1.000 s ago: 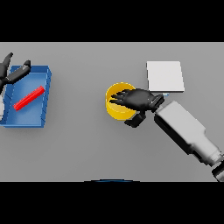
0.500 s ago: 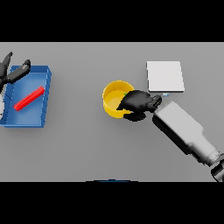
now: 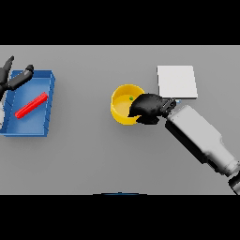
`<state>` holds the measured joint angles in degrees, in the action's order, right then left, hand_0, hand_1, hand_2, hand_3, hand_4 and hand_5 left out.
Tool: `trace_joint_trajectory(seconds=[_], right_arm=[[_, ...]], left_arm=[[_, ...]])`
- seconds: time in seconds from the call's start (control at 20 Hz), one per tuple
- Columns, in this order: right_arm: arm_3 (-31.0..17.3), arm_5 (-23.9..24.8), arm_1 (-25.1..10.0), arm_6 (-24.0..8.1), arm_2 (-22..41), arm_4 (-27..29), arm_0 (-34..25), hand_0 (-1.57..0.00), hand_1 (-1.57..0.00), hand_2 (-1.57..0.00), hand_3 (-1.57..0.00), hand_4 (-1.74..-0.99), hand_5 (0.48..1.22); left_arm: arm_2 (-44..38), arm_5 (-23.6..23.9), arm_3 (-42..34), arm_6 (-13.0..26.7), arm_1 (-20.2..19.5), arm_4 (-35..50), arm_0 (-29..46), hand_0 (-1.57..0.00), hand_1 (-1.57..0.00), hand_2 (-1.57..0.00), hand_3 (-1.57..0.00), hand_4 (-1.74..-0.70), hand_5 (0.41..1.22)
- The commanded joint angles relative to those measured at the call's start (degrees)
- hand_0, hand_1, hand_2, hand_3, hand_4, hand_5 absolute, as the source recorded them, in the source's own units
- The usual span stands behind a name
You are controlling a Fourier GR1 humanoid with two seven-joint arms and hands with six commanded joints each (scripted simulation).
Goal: Pick up the red beaker and tilt it to pour out 1 green nut into yellow bowl. Pick up the yellow bowl and place it on the metallic measuring scale.
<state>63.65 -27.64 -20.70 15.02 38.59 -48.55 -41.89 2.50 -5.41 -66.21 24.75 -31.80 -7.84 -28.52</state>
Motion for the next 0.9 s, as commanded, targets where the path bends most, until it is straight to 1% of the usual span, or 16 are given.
trace_joint_trajectory(seconds=[0.0,0.05,0.1,0.15,0.2,0.25,0.3,0.35,0.45,0.5,0.55,0.6,0.65,0.75,0.85], right_arm=[[0.8,-0.9,-0.8,0.1,-0.7,0.7,0.1,-1.52,-1.52,-1.41,-1.18,-1.724,1.209],[2.1,-1.7,-1.1,-1.0,-0.9,0.9,0.1,-1.53,-1.53,-1.44,-1.17,-1.727,1.212],[3.3,-2.5,-1.7,-0.9,-1.5,1.5,0.0,-1.54,-1.54,-1.45,-1.17,-1.730,1.214],[5.3,-4.1,-2.8,-1.9,-2.1,2.2,0.5,-1.55,-1.54,-1.46,-1.16,-1.732,1.215],[6.6,-4.6,-4.0,-1.7,-2.4,2.3,0.7,-1.55,-1.55,-1.48,-1.16,-1.734,1.216],[7.7,-5.4,-4.4,-3.0,-3.1,2.6,0.4,-1.55,-1.55,-1.49,-1.15,-1.735,1.217],[8.2,-5.4,-4.8,-3.9,-3.4,2.6,0.3,-1.56,-1.56,-1.45,-1.20,-1.736,1.218],[8.9,-5.3,-4.8,-5.7,-3.7,2.3,0.4,-1.56,-1.56,-1.43,-1.22,-1.737,1.219],[10.7,-6.1,-4.5,-7.9,-3.9,2.4,0.6,-1.56,-1.56,-1.47,-1.19,-1.739,1.219],[10.9,-6.6,-4.0,-8.5,-3.8,2.5,0.4,-1.57,-1.57,-1.49,-1.18,-1.739,1.219],[11.3,-6.7,-4.0,-8.9,-4.4,2.8,0.3,-1.57,-1.57,-1.51,-1.18,-1.739,1.219],[11.4,-6.8,-4.6,-9.8,-5.7,3.3,0.1,-1.52,-1.57,-1.52,-1.18,-1.740,1.219],[11.0,-7.0,-4.9,-11.3,-6.4,3.2,-0.5,-1.53,-1.57,-1.52,-1.18,-1.740,1.220],[10.6,-5.6,-6.1,-11.0,-7.4,3.2,-0.5,-1.54,-1.57,-1.49,-1.18,-1.740,1.220],[8.8,-3.4,-7.4,-9.7,-8.8,3.1,-1.9,-1.55,-1.57,-1.52,-1.17,-1.741,1.220]], left_arm=[[0.2,0.0,-0.1,0.6,-0.1,-0.3,-0.4,0.00,0.00,0.00,0.00,-0.78,0.704],[0.5,0.0,-0.1,0.8,0.2,-0.5,-0.6,0.00,0.00,0.00,0.00,-0.77,0.706],[0.5,0.2,-0.5,1.0,0.1,-0.5,-0.6,0.00,0.00,0.00,0.00,-0.77,0.706],[0.5,0.2,-1.0,0.9,-0.1,-0.5,-0.1,0.00,0.00,0.00,0.00,-0.77,0.707],[0.4,0.1,-1.4,0.7,-0.2,-0.3,0.2,0.00,0.00,0.00,0.00,-0.77,0.705],[0.3,0.1,-1.7,0.7,-0.1,0.1,0.5,0.00,0.00,0.00,0.00,-0.78,0.702],[0.0,-0.3,-1.8,0.8,-0.2,0.6,0.2,0.00,0.00,0.00,0.00,-0.78,0.702],[0.1,-0.2,-0.7,0.7,0.4,0.5,-0.4,0.00,0.00,0.00,0.00,-0.78,0.702],[-0.6,-0.7,-1.1,1.4,-0.1,1.4,-0.4,0.00,0.00,0.00,0.00,-0.79,0.702],[-0.6,-0.6,-0.7,0.9,0.1,1.4,-0.6,0.00,0.00,0.00,0.00,-0.80,0.702],[-0.4,-0.3,-0.7,1.0,0.0,0.9,-0.8,0.00,0.00,0.00,0.00,-0.80,0.704],[-0.6,-0.4,-0.8,0.6,0.0,1.2,-0.5,0.00,0.00,0.00,0.00,-0.80,0.704],[-0.5,0.0,-1.3,0.5,0.3,1.1,-0.1,0.00,0.00,0.00,0.00,-0.81,0.703],[-0.9,-0.3,-0.4,1.1,0.3,1.6,-0.5,0.00,0.00,0.00,0.00,-0.82,0.717],[-1.1,-0.3,-1.4,1.8,0.1,1.9,-0.2,0.00,0.00,0.00,0.00,-0.83,0.728]])
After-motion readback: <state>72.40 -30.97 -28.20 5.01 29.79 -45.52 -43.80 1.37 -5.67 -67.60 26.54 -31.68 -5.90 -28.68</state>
